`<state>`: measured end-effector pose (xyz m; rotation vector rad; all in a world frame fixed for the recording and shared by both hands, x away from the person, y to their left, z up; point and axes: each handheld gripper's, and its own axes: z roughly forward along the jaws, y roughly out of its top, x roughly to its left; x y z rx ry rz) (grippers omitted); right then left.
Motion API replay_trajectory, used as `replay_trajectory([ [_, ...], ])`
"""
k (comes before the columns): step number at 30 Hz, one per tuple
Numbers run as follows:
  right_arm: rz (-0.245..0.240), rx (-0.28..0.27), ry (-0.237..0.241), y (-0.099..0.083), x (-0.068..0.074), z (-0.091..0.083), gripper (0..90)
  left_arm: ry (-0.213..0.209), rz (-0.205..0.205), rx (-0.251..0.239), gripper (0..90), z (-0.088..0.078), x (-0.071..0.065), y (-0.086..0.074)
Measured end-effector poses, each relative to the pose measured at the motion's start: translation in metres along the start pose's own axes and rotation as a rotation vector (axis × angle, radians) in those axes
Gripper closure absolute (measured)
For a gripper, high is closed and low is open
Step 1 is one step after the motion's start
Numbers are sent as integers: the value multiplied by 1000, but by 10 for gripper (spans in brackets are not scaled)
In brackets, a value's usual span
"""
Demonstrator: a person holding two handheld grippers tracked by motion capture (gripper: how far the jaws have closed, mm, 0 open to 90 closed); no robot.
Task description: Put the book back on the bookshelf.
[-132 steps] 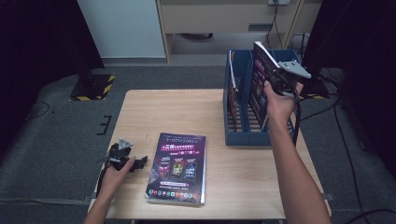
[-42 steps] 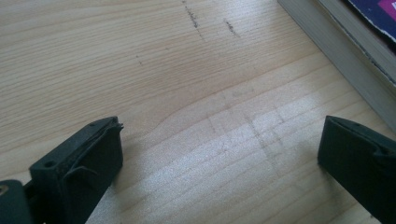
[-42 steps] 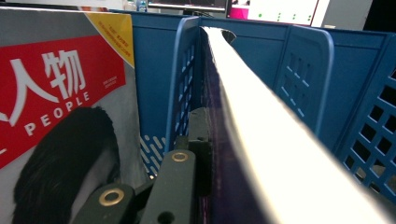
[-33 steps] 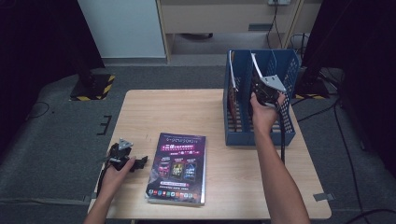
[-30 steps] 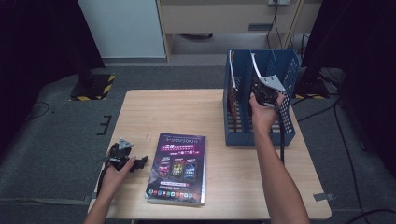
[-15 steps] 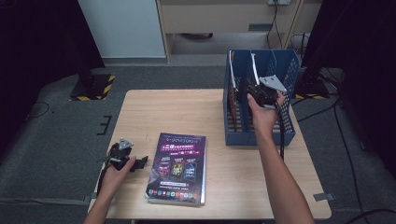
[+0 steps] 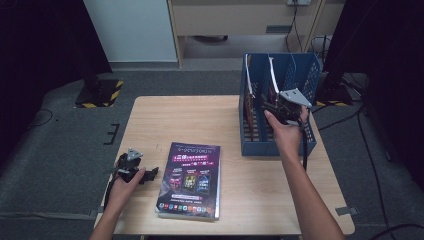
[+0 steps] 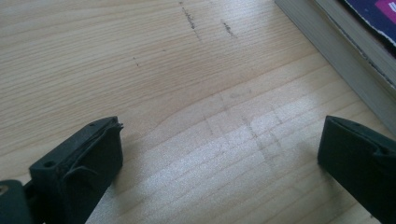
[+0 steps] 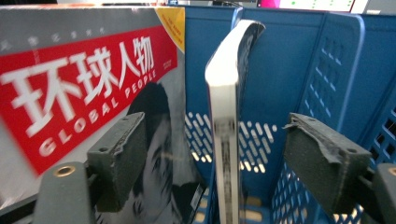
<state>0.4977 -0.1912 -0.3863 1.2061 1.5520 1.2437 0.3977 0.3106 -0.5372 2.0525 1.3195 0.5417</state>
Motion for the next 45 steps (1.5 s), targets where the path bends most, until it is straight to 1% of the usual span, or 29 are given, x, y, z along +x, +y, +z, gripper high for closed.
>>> replay_trajectory([
  [3,9,27,37,-8,2,-11,172,1,-1,1,0,0,0,0],
  [7,6,24,62,-13,5,-22,157,0,-1,0,0,0,0,0],
  [10,23,19,93,-21,9,-35,136,0,-1,1,0,0,0,0],
  [11,18,24,118,-29,13,-46,126,0,-1,1,0,0,0,0],
  [14,27,21,136,-35,17,-54,123,0,-1,0,0,0,0,0],
  [16,29,16,161,-43,22,-64,118,0,-2,0,0,0,0,0],
  [17,24,13,191,-51,31,-73,106,1,-2,1,0,0,0,0],
  [18,24,13,191,-51,31,-73,106,1,-2,1,0,0,0,0],
  [20,43,-7,227,-61,41,-80,104,3,-2,-1,0,-1,-1,0],
  [21,32,13,257,-64,47,-81,96,3,-1,-1,5,-1,-1,0],
  [22,1,24,291,-67,53,-82,83,4,-1,-1,19,-2,-1,0],
  [23,-12,25,314,-71,59,-84,94,2,-8,-6,50,-5,-1,1],
  [25,-8,34,348,-78,69,-86,186,-6,-9,-24,49,-10,-3,2],
  [26,-14,53,368,-84,75,-87,210,-10,-8,-33,55,-11,-5,3],
  [27,-42,76,379,-90,81,-87,268,-19,-9,-52,71,-16,-8,4],
  [28,-42,76,379,-90,81,-87,268,-19,-9,-52,76,-16,-8,4],
  [29,-76,94,417,-93,85,-87,363,-33,-14,-75,82,-22,-13,6],
  [30,-84,94,421,-94,86,-88,396,-42,-19,-81,86,-24,-16,7],
  [31,-83,98,428,-96,87,-88,449,-53,-20,-90,90,-27,-18,8],
  [32,-83,98,428,-96,87,-88,449,-53,-20,-90,107,-27,-18,8],
  [33,-81,107,441,-98,88,-88,514,-65,-19,-107,107,-29,-21,9],
  [34,-90,113,456,-100,90,-88,539,-75,-14,-129,130,-32,-25,11],
  [35,-128,135,463,-104,94,-87,615,-92,-11,-153,168,-36,-31,15],
  [37,-141,143,472,-106,95,-87,638,-104,-13,-164,187,-36,-34,17],
  [41,-145,175,503,-111,100,-83,683,-153,12,-157,297,-33,-46,21],
  [42,-149,185,508,-113,102,-82,679,-159,17,-150,318,-31,-49,21],
  [43,-159,208,521,-116,106,-80,645,-168,16,-142,396,-28,-52,21],
  [44,-159,208,521,-116,106,-80,645,-178,17,-131,396,-26,-54,21],
  [45,-160,214,522,-116,107,-80,612,-181,22,-120,413,-25,-56,21],
])
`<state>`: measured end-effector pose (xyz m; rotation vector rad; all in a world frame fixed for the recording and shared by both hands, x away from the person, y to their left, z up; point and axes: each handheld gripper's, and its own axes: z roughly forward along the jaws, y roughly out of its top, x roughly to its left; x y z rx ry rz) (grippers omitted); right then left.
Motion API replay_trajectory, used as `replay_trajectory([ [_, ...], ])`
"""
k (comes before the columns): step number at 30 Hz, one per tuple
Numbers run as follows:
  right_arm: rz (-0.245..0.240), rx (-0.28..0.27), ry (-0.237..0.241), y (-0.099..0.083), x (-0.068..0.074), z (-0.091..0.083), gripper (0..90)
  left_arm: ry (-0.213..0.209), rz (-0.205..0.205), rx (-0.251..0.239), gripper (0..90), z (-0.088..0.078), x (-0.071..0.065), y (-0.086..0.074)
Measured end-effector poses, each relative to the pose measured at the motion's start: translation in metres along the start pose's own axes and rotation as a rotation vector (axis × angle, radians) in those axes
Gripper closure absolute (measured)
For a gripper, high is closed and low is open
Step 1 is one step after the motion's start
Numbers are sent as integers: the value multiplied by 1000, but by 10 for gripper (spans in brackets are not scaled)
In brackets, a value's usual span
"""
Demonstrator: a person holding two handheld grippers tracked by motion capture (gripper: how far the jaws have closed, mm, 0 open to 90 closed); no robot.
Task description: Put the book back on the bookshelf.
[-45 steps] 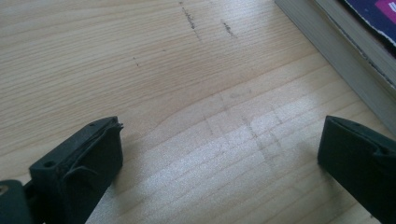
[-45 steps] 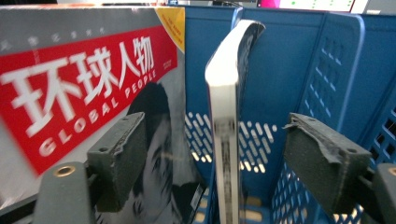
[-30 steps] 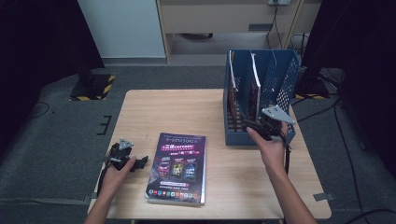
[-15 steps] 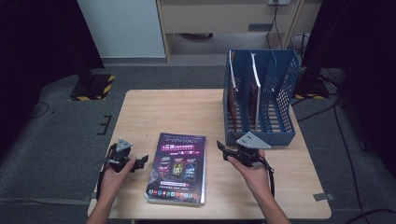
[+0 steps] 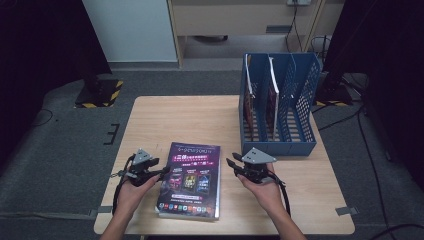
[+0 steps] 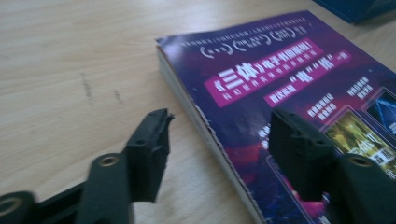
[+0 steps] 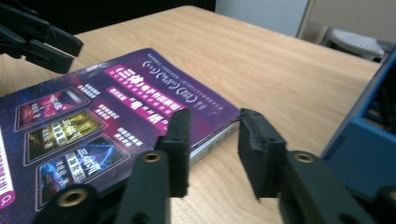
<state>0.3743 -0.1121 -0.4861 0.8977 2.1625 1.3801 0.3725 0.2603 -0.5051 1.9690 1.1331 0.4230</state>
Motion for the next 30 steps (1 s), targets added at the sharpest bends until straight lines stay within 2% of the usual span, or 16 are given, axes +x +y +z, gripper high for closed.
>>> replay_trajectory([
  [1,2,6,2,0,2,2,560,-1,4,5,465,1,-1,0],
  [2,2,6,2,0,2,2,560,-8,3,3,465,1,-1,0],
  [4,1,13,12,-1,4,3,515,-26,-34,-8,516,2,2,0],
  [5,-1,22,13,-2,5,5,502,-24,-36,-7,535,3,3,0],
  [6,5,33,20,-3,5,6,481,-40,-44,3,581,6,4,-1],
  [10,13,45,27,-4,4,9,454,-47,-32,15,619,9,2,-1],
  [15,23,68,30,-6,2,12,421,-46,-30,23,646,10,3,-2],
  [17,13,76,28,-7,3,11,415,-37,-16,25,647,10,2,-2],
  [23,31,96,43,-8,2,15,365,-49,0,25,643,14,-3,0],
  [30,47,165,109,-13,7,22,275,-57,28,31,621,17,-9,2],
])
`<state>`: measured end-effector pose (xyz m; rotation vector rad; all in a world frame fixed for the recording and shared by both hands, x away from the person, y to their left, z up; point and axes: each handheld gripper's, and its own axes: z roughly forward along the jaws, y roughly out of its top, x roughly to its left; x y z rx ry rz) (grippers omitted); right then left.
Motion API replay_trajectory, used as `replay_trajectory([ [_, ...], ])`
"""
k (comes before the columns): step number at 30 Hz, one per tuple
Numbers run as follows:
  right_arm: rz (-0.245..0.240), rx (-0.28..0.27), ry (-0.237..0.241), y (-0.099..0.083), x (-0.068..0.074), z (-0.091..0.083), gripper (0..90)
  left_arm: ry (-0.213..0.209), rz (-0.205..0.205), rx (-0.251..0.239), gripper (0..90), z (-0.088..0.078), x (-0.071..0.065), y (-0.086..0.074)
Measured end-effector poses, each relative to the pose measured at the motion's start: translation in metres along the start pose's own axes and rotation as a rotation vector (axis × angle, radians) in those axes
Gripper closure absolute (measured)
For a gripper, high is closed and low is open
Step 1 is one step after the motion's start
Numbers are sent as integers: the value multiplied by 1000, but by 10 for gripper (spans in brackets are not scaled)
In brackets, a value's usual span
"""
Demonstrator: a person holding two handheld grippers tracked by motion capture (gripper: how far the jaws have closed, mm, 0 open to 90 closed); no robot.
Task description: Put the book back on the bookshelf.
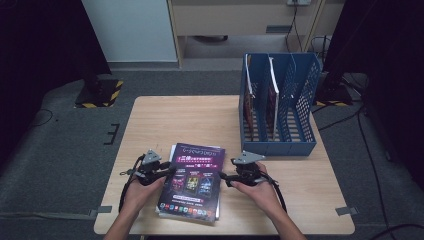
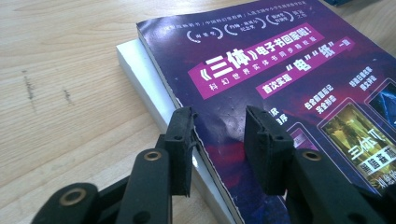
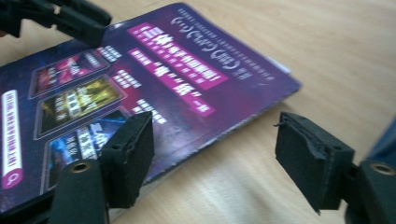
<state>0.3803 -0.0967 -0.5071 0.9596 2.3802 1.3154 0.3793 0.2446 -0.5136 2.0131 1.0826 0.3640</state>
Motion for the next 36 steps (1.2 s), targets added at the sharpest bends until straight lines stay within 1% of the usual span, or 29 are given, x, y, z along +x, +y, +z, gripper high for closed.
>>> replay_trajectory([
  [2,2,8,14,0,2,2,251,7,16,1,608,0,-2,0],
  [3,14,10,21,0,2,4,236,11,26,1,605,1,-4,0],
  [4,50,32,52,-2,2,8,203,4,27,3,600,2,-5,1],
  [7,56,45,53,-5,1,11,194,-4,29,1,597,3,-5,1],
  [8,76,51,69,-6,1,14,181,1,39,1,594,4,-7,1],
  [9,76,51,69,-6,1,14,181,1,39,1,593,4,-7,1],
  [10,98,54,89,-6,0,15,164,7,44,1,591,4,-9,1],
  [11,98,54,89,-6,0,15,164,7,44,1,590,4,-9,1],
  [12,122,62,102,-7,0,17,157,8,46,1,590,4,-9,1],
  [14,125,79,103,-8,-1,20,155,8,52,0,590,4,-9,1],
  [16,129,108,114,-11,0,24,150,6,51,0,590,4,-9,1],
  [19,126,110,124,-12,0,27,136,4,48,0,589,4,-8,1],
  [20,142,119,130,-12,0,28,129,4,48,0,589,4,-8,1],
  [21,156,118,140,-12,0,29,134,5,49,0,590,4,-8,1],
  [23,166,112,160,-13,-1,31,132,6,49,0,589,4,-8,1],
  [25,174,111,157,-12,0,32,126,6,50,0,589,4,-8,1],
  [28,160,112,155,-12,0,33,137,9,53,0,589,4,-9,1],
  [30,178,113,158,-11,-1,31,168,9,53,0,589,4,-9,1],
  [31,169,101,153,-10,-1,30,183,9,50,1,588,4,-9,1],
  [32,165,73,161,-6,-1,26,185,9,49,1,588,4,-9,1],
  [33,165,73,161,-6,-1,26,185,9,50,2,588,4,-9,1],
  [36,173,26,176,1,1,21,199,6,44,1,588,3,-7,0],
])
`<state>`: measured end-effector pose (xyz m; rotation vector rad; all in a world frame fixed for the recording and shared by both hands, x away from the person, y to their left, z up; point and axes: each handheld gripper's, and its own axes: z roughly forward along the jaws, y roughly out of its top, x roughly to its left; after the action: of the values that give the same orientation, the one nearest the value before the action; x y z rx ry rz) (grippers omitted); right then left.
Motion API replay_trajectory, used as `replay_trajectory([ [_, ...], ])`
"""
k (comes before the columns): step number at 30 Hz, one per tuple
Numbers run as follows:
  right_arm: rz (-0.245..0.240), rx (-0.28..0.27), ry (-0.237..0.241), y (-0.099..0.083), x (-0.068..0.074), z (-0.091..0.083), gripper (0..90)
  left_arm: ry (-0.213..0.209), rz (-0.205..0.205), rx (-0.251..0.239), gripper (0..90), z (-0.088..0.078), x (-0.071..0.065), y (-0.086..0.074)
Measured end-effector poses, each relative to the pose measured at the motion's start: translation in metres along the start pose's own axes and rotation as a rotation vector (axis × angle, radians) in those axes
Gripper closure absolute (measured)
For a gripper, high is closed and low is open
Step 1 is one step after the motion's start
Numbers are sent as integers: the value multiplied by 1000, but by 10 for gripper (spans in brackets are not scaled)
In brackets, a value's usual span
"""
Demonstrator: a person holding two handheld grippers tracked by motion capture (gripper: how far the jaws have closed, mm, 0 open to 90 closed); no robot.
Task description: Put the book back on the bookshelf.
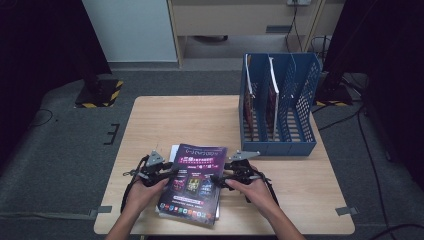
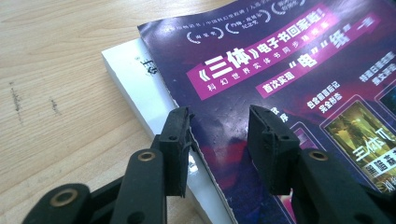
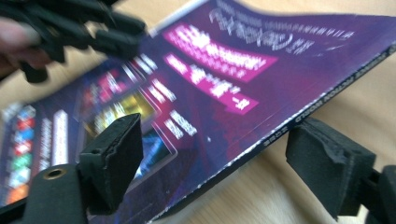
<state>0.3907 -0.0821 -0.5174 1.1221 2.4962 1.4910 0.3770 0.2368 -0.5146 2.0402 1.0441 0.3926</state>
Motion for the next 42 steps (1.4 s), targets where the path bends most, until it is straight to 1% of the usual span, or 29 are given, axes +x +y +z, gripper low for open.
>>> replay_trajectory([
  [2,-15,-18,8,5,4,-2,198,1,0,0,588,0,0,0],
  [4,-10,-32,21,11,7,-1,199,-1,-1,2,586,0,1,0],
  [5,-10,-32,21,11,7,-1,199,-1,-1,2,586,0,1,0],
  [7,-28,-19,20,14,8,2,199,-2,-3,1,586,0,1,0],
  [11,-32,-4,20,17,7,7,209,-4,-4,1,585,0,1,-1],
  [13,-23,-3,24,19,6,10,218,-4,-3,0,586,0,1,-1],
  [14,-13,-5,27,20,6,13,235,-3,-2,0,586,0,1,-1],
  [17,-1,-8,31,23,8,16,239,-2,-1,0,586,-1,1,-1],
  [20,-3,4,24,29,12,25,250,0,4,-3,586,-1,1,-1],
  [23,-2,10,16,32,14,30,257,-1,3,-4,586,-1,1,-1],
  [24,10,12,18,34,15,34,261,-1,3,-4,585,-1,1,-1],
  [28,29,10,25,37,16,40,267,-4,-2,-5,584,-1,2,-2],
  [31,35,14,25,40,16,45,266,-5,-3,-5,583,-1,2,-2],
  [32,49,15,25,40,16,45,272,-6,-3,-6,583,-1,2,-2],
  [33,60,15,22,41,16,47,285,-7,-6,-6,582,-1,3,-2],
  [34,89,22,18,42,15,49,304,-10,-11,-6,575,0,3,-2],
  [35,89,22,18,42,15,49,304,-10,-11,-6,572,0,3,-2],
  [36,98,38,-1,44,16,54,329,-11,-15,-7,570,0,3,-2],
  [37,97,41,-13,45,16,56,352,-13,-20,-9,567,0,3,-2],
  [38,97,41,-13,45,16,56,352,-12,-21,-10,567,0,3,-2],
  [40,92,46,-46,48,17,58,434,-11,-17,-9,557,-1,4,-3],
  [41,99,43,-55,50,17,58,513,-16,-17,-8,546,-1,4,-3],
  [42,105,29,-72,51,17,57,573,-20,-19,-9,532,-1,4,-3],
])
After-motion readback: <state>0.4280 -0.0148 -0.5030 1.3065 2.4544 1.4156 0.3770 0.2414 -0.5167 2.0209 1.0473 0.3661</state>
